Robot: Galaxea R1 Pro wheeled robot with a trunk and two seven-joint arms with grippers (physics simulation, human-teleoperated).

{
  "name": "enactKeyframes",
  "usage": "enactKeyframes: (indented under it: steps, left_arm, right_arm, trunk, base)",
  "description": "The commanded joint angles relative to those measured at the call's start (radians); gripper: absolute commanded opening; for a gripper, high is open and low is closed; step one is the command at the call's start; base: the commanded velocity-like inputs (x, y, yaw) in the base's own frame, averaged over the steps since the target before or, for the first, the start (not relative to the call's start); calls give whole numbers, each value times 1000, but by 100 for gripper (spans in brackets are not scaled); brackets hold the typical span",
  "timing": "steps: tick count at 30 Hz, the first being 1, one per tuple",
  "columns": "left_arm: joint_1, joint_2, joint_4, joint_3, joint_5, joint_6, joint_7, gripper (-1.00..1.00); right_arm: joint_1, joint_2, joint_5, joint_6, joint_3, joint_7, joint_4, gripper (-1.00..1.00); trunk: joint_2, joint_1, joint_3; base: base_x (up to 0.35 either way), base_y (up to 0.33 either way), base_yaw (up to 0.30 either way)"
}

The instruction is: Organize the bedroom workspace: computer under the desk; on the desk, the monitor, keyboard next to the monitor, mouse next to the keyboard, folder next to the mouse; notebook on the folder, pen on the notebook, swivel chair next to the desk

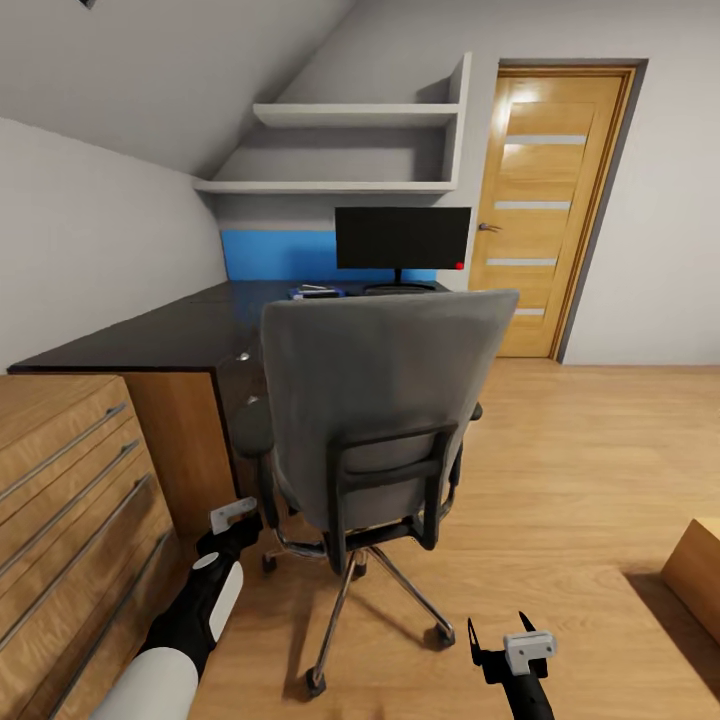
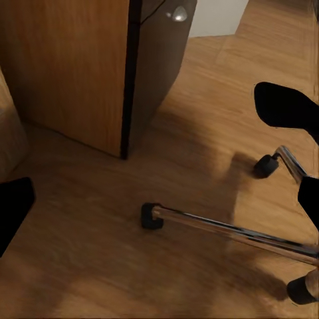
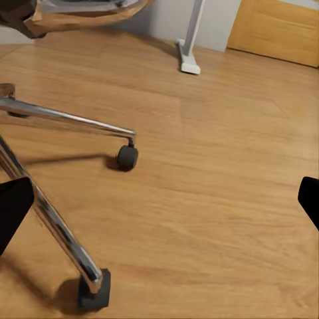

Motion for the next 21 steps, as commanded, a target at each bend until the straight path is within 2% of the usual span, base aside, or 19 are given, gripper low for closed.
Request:
enactKeyframes:
  steps: [1, 6, 21]
  left_arm:
    - [0, -1, -2, 1, 7, 5, 0, 100]
    - [0, -1, -2, 1, 8, 5, 0, 100]
    - [0, -1, 32, 2, 8, 5, 0, 100]
  right_arm:
    - [-1, 0, -6, -3, 9, -2, 2, 100]
    - [-1, 0, -6, -3, 9, -2, 2, 100]
    - [-1, 7, -10, -1, 8, -5, 1, 100]
  trunk:
    - [0, 0, -1]
    - [0, 0, -1]
    - [0, 0, -1]
  base:
    - [83, -57, 0]
    - [15, -24, 0]
    - [-190, -1, 0]
